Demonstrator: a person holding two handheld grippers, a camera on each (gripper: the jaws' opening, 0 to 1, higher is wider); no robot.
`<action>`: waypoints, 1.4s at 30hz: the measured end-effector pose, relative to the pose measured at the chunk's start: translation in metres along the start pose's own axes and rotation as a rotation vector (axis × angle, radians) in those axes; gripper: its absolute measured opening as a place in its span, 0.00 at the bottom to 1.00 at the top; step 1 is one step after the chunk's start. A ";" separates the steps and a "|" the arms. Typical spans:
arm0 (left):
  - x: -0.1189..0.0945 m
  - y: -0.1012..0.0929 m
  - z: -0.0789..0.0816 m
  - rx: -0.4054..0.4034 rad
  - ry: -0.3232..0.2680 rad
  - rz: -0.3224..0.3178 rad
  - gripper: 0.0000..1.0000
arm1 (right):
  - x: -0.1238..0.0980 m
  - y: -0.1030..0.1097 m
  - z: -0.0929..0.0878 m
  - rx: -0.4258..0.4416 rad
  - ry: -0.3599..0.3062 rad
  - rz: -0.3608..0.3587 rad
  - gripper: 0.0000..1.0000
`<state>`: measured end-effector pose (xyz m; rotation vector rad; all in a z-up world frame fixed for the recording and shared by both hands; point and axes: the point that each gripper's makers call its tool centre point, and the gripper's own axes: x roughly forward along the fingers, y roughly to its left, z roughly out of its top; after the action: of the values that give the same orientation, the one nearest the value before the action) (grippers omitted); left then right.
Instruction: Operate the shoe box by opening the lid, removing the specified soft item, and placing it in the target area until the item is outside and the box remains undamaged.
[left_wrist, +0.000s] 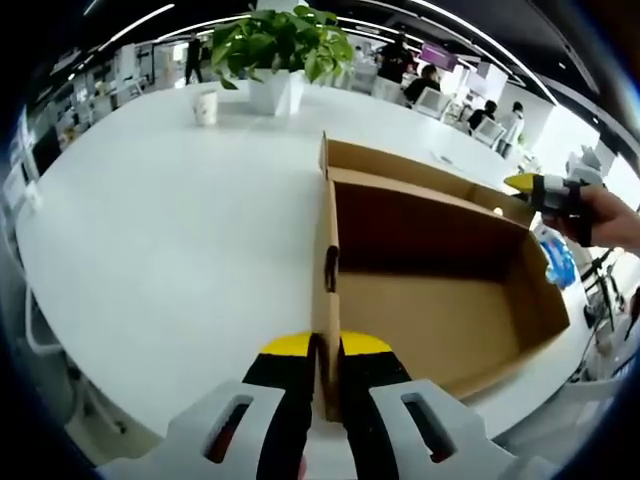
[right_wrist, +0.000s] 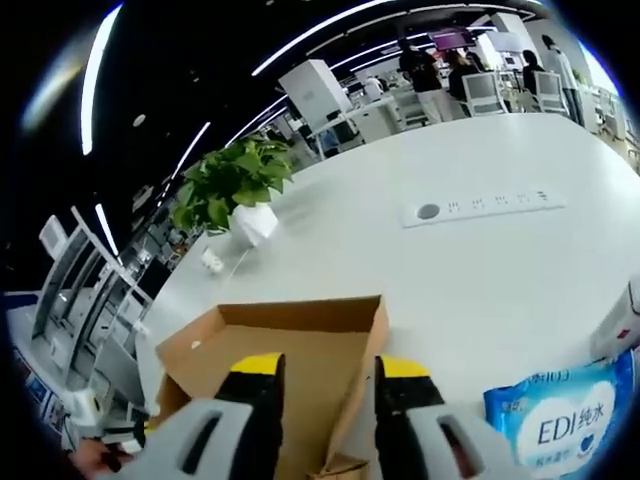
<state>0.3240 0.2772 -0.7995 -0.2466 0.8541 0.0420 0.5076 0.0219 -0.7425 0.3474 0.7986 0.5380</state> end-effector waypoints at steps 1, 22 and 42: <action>0.000 0.000 0.000 -0.003 0.001 -0.001 0.06 | 0.000 0.000 0.000 -0.001 0.003 -0.003 0.33; 0.002 0.000 -0.003 -0.014 0.006 -0.010 0.06 | 0.064 -0.056 0.007 -0.015 0.115 -0.066 0.31; 0.004 0.000 -0.003 -0.020 0.007 0.002 0.06 | 0.082 -0.066 0.004 0.022 0.141 -0.095 0.13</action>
<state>0.3246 0.2766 -0.8047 -0.2647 0.8613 0.0516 0.5793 0.0154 -0.8200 0.2921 0.9531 0.4692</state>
